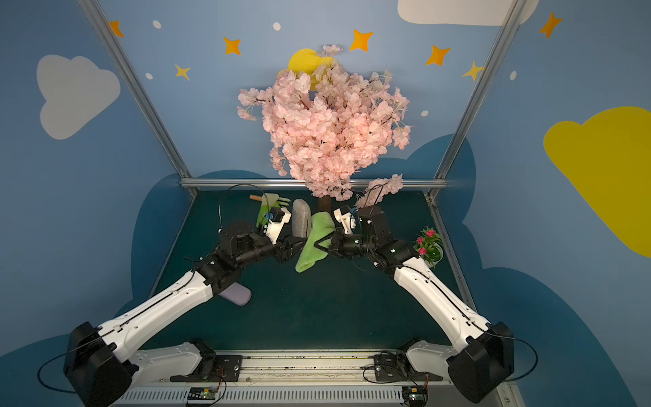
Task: Wipe the eyeglass case
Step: Wipe the dirt from the eyeglass case.
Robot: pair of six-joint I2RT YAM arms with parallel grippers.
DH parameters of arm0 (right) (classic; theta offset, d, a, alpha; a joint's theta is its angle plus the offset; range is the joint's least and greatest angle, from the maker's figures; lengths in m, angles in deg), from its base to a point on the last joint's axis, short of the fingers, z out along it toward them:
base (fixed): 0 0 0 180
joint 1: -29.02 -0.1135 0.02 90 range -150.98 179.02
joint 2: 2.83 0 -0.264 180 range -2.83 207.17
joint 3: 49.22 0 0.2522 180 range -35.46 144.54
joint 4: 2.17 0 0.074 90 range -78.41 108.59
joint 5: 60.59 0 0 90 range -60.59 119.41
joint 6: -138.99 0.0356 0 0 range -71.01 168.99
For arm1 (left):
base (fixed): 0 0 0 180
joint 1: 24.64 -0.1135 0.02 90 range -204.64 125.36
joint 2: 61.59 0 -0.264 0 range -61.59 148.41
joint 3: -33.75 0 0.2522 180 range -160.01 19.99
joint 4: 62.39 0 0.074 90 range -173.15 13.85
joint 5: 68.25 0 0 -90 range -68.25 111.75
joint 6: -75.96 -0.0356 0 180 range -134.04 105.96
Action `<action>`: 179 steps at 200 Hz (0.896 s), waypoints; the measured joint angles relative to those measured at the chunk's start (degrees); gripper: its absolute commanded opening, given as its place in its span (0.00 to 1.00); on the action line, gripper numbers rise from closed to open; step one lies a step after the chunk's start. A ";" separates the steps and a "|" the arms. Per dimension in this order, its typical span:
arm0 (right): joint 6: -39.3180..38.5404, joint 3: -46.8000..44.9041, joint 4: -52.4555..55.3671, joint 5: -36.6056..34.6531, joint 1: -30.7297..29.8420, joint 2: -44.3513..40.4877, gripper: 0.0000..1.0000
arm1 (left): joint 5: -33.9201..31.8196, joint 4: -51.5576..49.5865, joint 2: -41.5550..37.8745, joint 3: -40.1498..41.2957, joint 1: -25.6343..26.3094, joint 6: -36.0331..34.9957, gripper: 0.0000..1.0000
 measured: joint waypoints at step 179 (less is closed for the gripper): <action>1.01 0.52 -7.06 14.60 -1.90 5.53 0.00 | 6.25 -6.08 -0.37 1.07 -2.62 -3.76 0.03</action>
